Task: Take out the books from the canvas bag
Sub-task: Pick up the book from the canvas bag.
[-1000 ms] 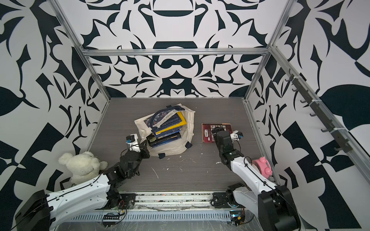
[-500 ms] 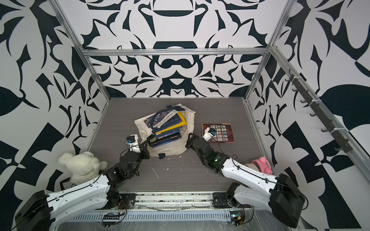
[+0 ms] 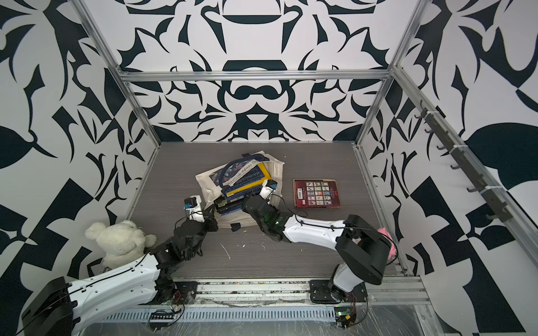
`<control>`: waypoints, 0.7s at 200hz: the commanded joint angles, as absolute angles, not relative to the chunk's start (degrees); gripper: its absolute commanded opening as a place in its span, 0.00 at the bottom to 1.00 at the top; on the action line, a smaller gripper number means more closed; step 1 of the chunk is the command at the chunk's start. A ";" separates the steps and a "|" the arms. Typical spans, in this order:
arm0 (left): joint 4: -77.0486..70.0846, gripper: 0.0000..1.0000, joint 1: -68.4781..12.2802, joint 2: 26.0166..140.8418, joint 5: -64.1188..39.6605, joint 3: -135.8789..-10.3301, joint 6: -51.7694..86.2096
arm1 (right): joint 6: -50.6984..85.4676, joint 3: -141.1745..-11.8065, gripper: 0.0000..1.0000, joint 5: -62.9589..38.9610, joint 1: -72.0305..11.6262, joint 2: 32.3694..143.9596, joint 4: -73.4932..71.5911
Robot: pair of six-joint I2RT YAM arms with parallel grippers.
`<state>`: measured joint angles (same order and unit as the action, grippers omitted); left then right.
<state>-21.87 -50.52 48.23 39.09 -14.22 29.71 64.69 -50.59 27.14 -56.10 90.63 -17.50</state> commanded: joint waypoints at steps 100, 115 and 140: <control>-26.19 0.00 -50.54 47.11 37.03 -14.22 29.26 | 64.60 -64.06 0.38 19.80 -49.97 103.21 -22.51; -26.24 0.00 -50.58 47.12 37.05 -14.24 29.27 | 65.92 -64.51 0.38 19.22 -49.24 103.96 -21.75; -26.30 0.00 -50.50 47.28 36.83 -14.29 29.27 | 68.05 -64.85 0.37 18.46 -48.37 105.65 -22.42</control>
<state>-21.87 -50.48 48.23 38.09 -14.22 29.71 65.54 -62.35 19.73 -48.90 105.23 -20.86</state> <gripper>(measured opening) 0.052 0.378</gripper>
